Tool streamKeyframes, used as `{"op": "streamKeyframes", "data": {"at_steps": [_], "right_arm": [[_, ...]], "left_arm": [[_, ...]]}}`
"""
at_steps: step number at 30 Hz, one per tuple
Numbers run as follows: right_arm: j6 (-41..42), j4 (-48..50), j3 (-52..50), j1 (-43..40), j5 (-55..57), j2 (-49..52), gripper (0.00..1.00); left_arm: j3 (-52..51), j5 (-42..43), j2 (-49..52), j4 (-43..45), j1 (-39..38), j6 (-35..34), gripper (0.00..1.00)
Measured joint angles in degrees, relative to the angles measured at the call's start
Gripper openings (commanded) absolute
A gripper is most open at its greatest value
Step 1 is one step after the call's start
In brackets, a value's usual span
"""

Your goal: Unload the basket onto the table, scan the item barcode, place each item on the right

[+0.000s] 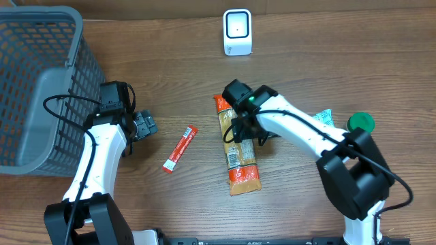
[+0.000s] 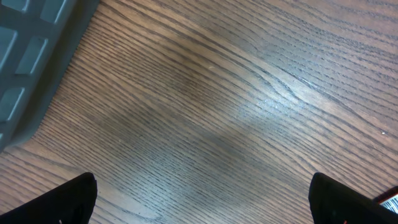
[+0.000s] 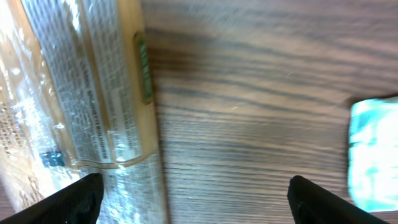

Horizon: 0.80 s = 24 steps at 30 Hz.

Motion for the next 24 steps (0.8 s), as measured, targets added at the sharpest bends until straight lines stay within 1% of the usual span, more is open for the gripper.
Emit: {"op": "streamKeyframes", "data": {"at_steps": [3,4,6,10,13,16,21,24], "right_arm": [[-1.6,-0.3,0.4,-2.2,-1.7,-2.8,0.98],[-2.1,-0.3,0.5,-3.1,-2.7,-4.0,1.0],[-4.3,-1.1,1.1,-5.9,-5.9,-6.8,1.0],[-10.6,-2.9,2.3,-12.8,-14.2,-9.9,1.0],[-17.4,-5.4,2.3,-18.5,-22.3,-10.0,1.0],[-21.6,-6.7,2.3,-22.0,-26.9,-10.0,1.0],[-25.0,-6.8,2.1,-23.1,-30.6,-10.1,1.0],[-25.8,-4.9,0.1,-22.4,-31.7,-10.1,1.0]], "left_arm": [[0.0,0.0,0.0,0.0,0.0,0.0,1.0],[0.0,0.0,0.0,0.0,0.0,0.0,1.0],[0.0,0.0,0.0,0.0,0.0,0.0,1.0],[0.0,0.0,0.0,0.0,0.0,0.0,1.0],[0.0,0.0,0.0,0.0,0.0,0.0,1.0],[0.0,0.0,0.0,0.0,0.0,0.0,1.0],[0.0,0.0,0.0,0.0,0.0,0.0,1.0],[0.0,0.0,0.0,0.0,0.0,0.0,1.0]]}}
